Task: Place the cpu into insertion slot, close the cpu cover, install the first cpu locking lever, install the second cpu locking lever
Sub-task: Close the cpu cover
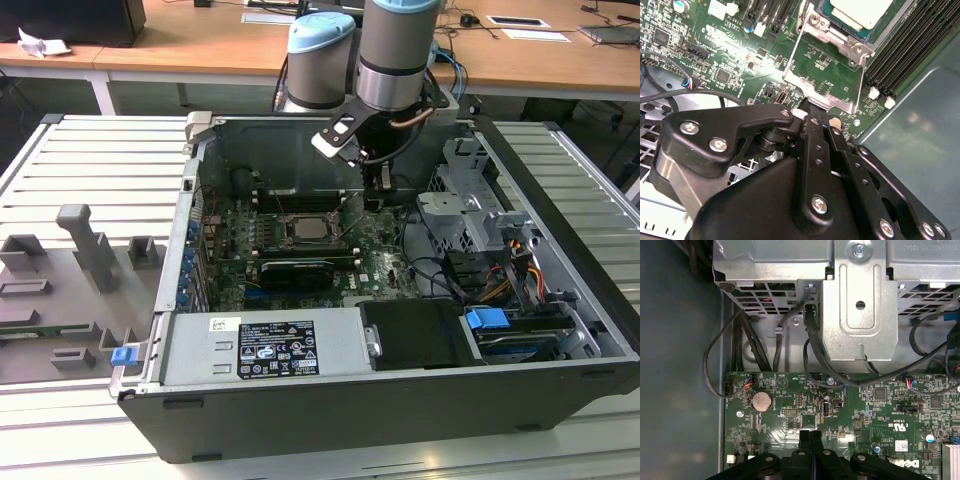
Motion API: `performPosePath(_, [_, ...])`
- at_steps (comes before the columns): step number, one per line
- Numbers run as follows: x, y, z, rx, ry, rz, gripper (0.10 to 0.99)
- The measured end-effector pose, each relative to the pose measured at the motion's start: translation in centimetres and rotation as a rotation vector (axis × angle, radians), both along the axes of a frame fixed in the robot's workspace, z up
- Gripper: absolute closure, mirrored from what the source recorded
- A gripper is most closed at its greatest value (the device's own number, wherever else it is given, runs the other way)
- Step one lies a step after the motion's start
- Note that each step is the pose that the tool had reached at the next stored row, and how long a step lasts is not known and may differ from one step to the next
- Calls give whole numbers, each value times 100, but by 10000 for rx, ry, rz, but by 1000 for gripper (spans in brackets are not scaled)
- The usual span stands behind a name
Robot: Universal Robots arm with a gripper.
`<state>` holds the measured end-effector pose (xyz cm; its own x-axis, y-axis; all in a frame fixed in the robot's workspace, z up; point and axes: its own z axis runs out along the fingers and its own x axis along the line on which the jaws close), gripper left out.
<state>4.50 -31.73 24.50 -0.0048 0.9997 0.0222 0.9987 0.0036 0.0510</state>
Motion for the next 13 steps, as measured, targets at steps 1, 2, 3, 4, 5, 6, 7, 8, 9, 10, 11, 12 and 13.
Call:
performPosePath(1, [-6,0,0,0,1,0,980])
performPosePath(2, [-10,0,0,1,0,0,980])
performPosePath(3, [-16,0,0,1,0,1,980])
performPosePath(4, [-21,0,0,0,1,0,980])
performPosePath(5, [-24,0,0,0,1,0,980])
performPosePath(6, [-29,0,0,0,0,0,980])
performPosePath(7, [-33,0,0,0,0,0,980])
performPosePath(8, [-37,0,0,0,1,0,980])
performPosePath(9, [-39,0,0,0,0,0,980])
performPosePath(10, [-43,0,0,0,0,0,980])
performPosePath(11, [-48,0,0,0,1,0,980])
performPosePath(12, [-51,0,0,0,0,0,980])
performPosePath(13, [-55,0,0,0,0,0,980])
